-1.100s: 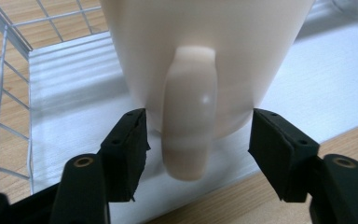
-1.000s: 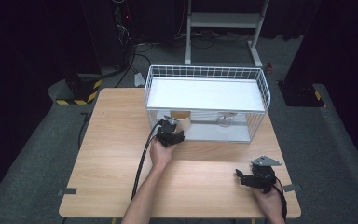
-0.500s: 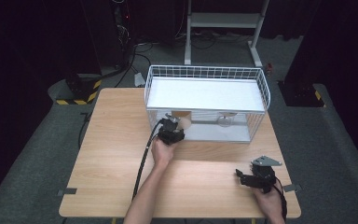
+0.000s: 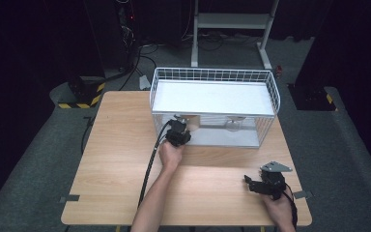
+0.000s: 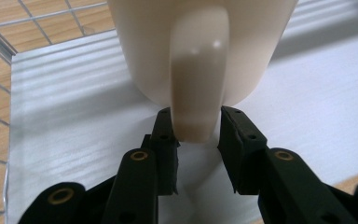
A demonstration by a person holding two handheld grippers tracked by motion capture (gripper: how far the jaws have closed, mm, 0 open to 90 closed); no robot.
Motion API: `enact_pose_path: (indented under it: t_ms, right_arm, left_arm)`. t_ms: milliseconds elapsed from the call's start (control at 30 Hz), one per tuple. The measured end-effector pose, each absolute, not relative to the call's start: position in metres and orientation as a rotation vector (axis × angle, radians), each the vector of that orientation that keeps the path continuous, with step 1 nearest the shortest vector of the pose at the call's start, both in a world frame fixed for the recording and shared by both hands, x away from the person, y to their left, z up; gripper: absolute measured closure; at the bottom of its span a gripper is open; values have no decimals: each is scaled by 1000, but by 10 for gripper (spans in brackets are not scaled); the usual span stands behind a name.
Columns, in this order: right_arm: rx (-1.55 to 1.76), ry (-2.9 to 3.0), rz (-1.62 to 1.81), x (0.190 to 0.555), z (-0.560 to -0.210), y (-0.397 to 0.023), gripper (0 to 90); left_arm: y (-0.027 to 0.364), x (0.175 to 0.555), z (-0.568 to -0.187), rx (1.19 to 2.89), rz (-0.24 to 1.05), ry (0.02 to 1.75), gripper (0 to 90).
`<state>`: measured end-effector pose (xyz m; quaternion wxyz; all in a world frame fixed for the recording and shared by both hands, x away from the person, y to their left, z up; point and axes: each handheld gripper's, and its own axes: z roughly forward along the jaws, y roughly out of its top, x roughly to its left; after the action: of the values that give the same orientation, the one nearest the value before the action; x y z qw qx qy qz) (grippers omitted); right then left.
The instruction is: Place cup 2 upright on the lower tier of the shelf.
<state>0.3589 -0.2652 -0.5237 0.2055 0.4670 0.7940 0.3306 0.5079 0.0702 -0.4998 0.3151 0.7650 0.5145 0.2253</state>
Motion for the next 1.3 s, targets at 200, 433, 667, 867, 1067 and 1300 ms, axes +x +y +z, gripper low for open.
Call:
enact_pose_path:
  t_ms: [200,433,667,867,1067,1300]
  right_arm:
    - [1303,2213,921,359,-524,-265,216]
    - [1303,2213,921,359,-524,-265,216]
    - [1302,2213,922,359,-524,-265,215]
    - [1302,2213,921,359,-524,-265,215]
    - [1302,2213,922,359,-524,-265,216]
    - [1303,2213,921,359,-524,-265,215]
  left_arm:
    - [70,509,-500,2007,597,1378,664]
    - [74,505,-495,1991,609,1389,449]
    - [76,499,-489,2001,583,1362,357]
    - [79,492,-486,1975,566,1332,349]
    - [80,485,-483,1964,567,1325,336]
    - [82,477,-482,1964,536,1288,304]
